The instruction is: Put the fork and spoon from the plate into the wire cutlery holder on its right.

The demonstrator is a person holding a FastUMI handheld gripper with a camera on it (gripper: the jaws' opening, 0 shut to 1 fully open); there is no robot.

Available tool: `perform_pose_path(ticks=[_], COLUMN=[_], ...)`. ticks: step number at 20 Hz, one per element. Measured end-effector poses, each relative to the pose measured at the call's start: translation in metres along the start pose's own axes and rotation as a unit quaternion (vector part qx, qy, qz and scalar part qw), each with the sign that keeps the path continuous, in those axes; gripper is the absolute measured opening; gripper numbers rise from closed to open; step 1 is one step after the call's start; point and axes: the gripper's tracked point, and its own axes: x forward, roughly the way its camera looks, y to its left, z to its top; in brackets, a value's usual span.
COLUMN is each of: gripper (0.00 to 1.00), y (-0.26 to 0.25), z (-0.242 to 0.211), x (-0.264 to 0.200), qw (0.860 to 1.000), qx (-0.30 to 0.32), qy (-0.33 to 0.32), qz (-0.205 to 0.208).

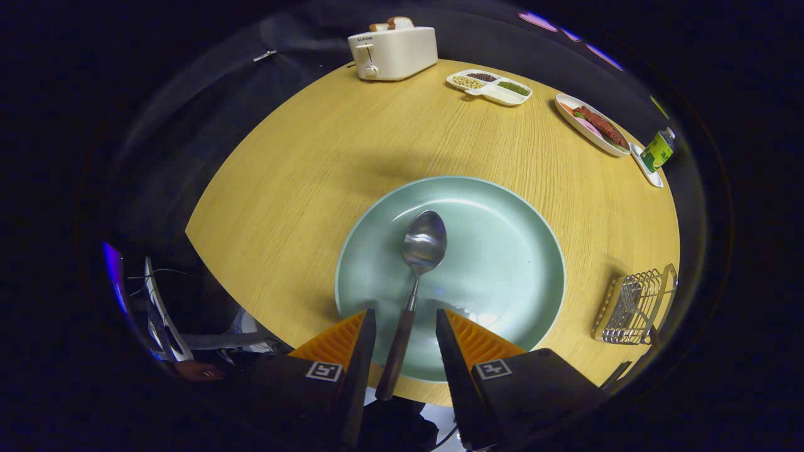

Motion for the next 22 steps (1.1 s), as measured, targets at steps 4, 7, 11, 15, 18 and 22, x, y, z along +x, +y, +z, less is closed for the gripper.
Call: perform_pose_path(ticks=[4, 7, 11, 15, 18, 22], gripper=[0.61, 0.14, 0.08, 0.08, 0.08, 0.08], y=[0.001, -0.012, -0.010, -0.013, -0.031, -0.078], z=[-0.005, -0.002, 0.004, 0.013, 0.021, 0.030], x=[0.018, 0.018, 0.012, -0.020, -0.057, -0.120], qw=[1.000, 0.999, 0.999, 0.999, 0.999, 0.999], qx=[0.019, 0.028, 0.041, 0.042, 0.032, 0.026], qy=[0.021, 0.020, 0.026, 0.013, -0.005, -0.022], qz=[-0.006, -0.034, -0.017, 0.023, 0.039, 0.041])
